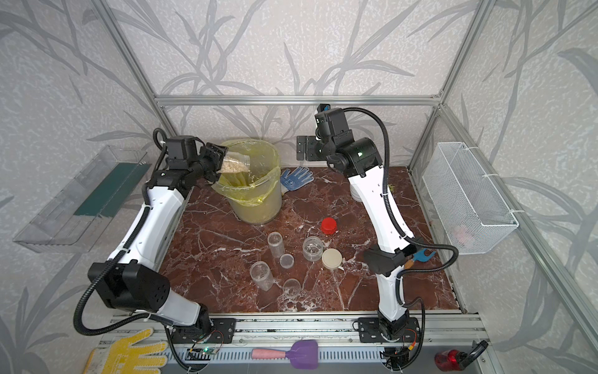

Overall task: Empty expired oatmeal from jars
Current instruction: Pour the expired oatmeal into the trash bin.

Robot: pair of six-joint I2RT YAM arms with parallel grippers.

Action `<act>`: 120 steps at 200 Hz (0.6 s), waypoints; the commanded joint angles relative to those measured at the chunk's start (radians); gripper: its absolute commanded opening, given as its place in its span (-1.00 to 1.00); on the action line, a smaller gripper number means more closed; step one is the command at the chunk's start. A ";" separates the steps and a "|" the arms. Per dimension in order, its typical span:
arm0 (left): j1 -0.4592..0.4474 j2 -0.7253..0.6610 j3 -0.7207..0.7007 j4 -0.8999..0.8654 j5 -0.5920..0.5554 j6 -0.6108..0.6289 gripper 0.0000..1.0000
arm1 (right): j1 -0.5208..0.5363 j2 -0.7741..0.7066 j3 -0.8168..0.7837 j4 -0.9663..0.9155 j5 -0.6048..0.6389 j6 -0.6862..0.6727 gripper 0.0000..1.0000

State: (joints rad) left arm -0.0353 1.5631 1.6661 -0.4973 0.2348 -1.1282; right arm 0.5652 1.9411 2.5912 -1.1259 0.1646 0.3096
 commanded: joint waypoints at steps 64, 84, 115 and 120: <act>-0.059 0.182 0.294 -0.299 -0.098 0.450 -1.00 | -0.106 -0.585 -0.891 0.304 0.040 -0.121 0.98; -0.094 0.243 0.396 -0.376 -0.172 0.541 -1.00 | -0.140 -0.668 -1.003 0.288 0.015 -0.121 0.98; -0.140 0.303 0.478 -0.401 -0.272 0.662 -1.00 | -0.181 -0.755 -1.135 0.275 -0.014 -0.117 0.98; -0.149 0.312 0.491 -0.403 -0.284 0.684 -1.00 | -0.187 -0.771 -1.161 0.279 -0.015 -0.114 0.98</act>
State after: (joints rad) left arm -0.1535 1.8469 2.0918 -0.8368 0.0666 -0.5987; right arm 0.3996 1.2194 1.5093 -0.8738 0.1761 0.1959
